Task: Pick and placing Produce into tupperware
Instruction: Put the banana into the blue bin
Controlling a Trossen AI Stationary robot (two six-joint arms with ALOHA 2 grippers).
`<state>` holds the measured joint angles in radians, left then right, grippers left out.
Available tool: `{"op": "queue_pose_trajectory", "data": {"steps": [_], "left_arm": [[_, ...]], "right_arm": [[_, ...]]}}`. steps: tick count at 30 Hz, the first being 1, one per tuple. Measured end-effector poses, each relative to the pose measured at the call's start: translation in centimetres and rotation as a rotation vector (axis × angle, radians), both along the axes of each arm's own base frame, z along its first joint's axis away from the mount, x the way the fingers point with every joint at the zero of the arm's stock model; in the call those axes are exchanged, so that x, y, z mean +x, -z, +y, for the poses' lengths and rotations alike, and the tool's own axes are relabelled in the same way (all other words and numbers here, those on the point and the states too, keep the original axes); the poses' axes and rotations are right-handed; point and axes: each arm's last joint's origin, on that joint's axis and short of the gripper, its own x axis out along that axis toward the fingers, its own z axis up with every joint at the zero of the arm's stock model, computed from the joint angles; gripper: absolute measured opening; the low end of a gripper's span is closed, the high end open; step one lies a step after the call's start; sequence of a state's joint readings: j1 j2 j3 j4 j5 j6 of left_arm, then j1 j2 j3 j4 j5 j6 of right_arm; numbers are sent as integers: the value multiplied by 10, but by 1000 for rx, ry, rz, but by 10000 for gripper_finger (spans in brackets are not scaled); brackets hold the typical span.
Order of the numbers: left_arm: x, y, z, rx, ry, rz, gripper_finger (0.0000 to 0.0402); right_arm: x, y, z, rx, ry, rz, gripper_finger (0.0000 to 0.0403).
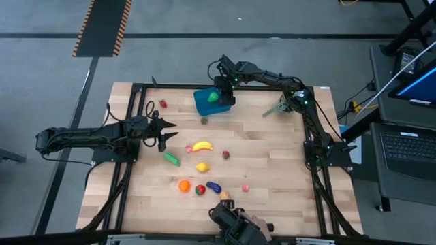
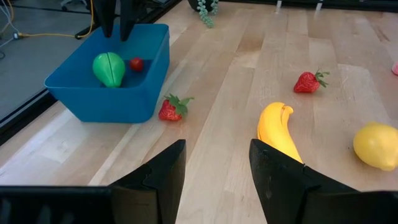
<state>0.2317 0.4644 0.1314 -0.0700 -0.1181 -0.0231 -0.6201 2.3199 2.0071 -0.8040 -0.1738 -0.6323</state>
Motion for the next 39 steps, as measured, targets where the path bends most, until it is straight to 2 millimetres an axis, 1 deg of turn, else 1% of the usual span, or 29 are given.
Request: {"op": "queue_pose_trajectory", "data": {"steps": [4,6,10,14,17,20,24,27,33,36,39], "left_arm": [[0,0,0,0,0,0,170],[0,0,0,0,1,0,170],[0,0,0,0,0,0,170],[0,0,0,0,0,0,170],[0,0,0,1,1,1,170],[0,0,0,29,11,10,170],[0,0,0,38,-2,10,170],[0,0,1,42,-2,11,170],[0,-1,1,48,-2,11,170],[0,-1,1,49,-3,9,170],[0,-1,1,55,0,11,170]], "right_arm": [[0,0,0,-1,0,-2,131],[0,-4,0,10,11,6,129],[0,-27,0,18,26,2,125],[0,-50,0,39,93,-27,123],[-3,-60,-4,75,173,-46,123],[-11,-67,-7,124,220,-54,123],[-20,-83,-8,235,184,-142,124],[-21,-91,-3,289,141,-184,124],[-19,-103,6,266,168,-193,124],[-13,-108,13,251,165,-219,124],[-2,-110,27,238,124,-243,124]]}}
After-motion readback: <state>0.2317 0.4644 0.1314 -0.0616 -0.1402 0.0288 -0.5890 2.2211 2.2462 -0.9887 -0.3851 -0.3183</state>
